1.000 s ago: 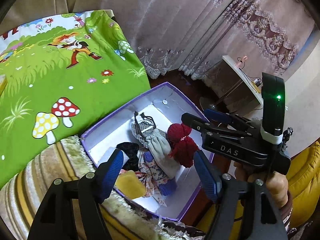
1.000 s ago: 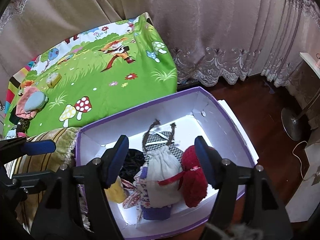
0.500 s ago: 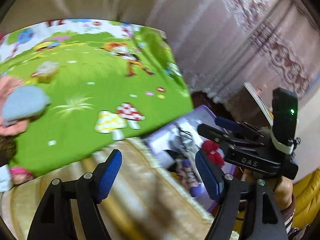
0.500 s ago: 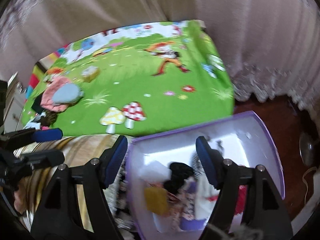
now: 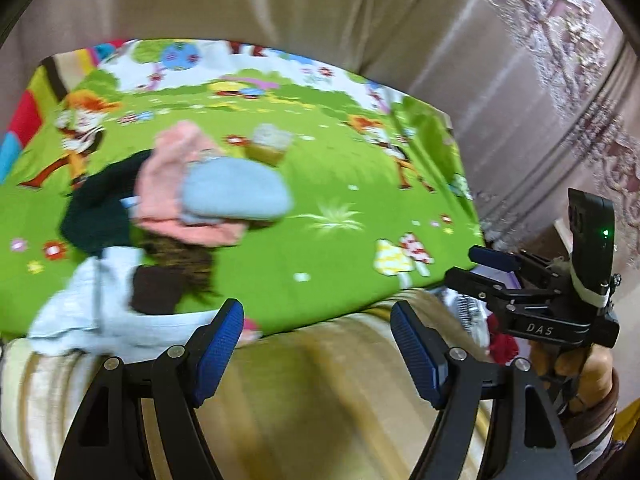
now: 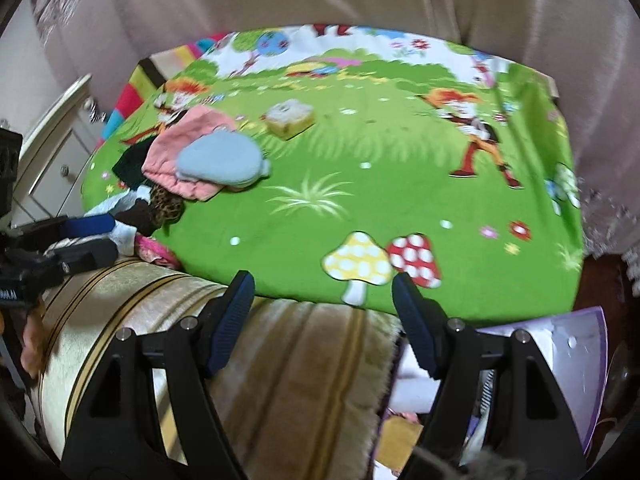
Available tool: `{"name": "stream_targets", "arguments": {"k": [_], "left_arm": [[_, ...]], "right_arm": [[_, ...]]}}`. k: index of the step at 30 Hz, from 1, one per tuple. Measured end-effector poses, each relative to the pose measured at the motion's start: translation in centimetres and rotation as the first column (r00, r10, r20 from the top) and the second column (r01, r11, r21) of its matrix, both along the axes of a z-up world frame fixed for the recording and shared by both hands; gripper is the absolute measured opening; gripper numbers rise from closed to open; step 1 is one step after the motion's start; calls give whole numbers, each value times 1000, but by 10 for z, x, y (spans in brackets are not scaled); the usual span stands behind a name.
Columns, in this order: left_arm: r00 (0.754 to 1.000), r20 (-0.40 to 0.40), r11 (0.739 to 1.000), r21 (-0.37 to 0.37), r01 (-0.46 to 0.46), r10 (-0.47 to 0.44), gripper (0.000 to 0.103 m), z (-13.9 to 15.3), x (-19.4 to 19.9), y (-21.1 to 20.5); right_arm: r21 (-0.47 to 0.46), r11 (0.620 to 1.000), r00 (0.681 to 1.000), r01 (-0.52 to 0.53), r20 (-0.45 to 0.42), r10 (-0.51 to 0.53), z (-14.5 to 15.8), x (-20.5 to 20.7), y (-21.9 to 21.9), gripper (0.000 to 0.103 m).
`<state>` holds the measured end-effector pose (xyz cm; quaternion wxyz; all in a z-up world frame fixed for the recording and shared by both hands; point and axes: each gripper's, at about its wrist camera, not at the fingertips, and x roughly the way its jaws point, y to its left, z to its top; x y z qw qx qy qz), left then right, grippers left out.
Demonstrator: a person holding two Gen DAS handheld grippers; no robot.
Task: Organize soft objects
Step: 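Move both open tools back over the pile, then grasp the white towel with the left tool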
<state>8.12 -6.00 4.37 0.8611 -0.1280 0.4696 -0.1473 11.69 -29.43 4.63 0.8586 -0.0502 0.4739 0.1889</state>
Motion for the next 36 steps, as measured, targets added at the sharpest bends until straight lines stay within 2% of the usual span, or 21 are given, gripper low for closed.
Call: {"name": "stream_targets", "arguments": {"k": [4,9,14,20,22,25,30,33,34,36], "left_arm": [[997,-11,996,37,-76,76,77,-5,-2,40],[989,-16,989,26,-146,147,77,-9,-5,75],[985,-16,985,2,-174,174,77,-11,-3,88],[984,-28,984,-27,-175,174,77,-16,0,92],[984,-32,983,-43,-178,177,77,-17,0,95],[981,-41,980,-64,-189,187,77,-20,1,99],[980,-51,977,-88,-195,191,77,-22,1,103],[980,-53,976,-93,-196,192,77,-22,1,104],[980,-51,976,-94,-197,192,77,-22,0,104],[980,-46,976,-94,-199,195,77,-21,0,105]], "right_arm": [[-9,998,997,-66,-31,66,-9,9,23,75],[-25,988,984,-153,-101,149,-29,26,55,76],[-57,964,951,-261,-186,247,-58,48,89,76],[-49,954,930,-296,-243,276,-76,72,111,75],[13,939,889,-345,-316,331,-85,71,119,78],[72,908,841,-412,-353,410,-91,61,127,80],[334,871,736,-361,-471,486,-103,48,111,79],[384,870,738,-311,-479,475,-102,45,96,87],[402,870,739,-287,-484,468,-100,44,91,94],[424,872,756,-244,-480,445,-94,39,79,97]]}}
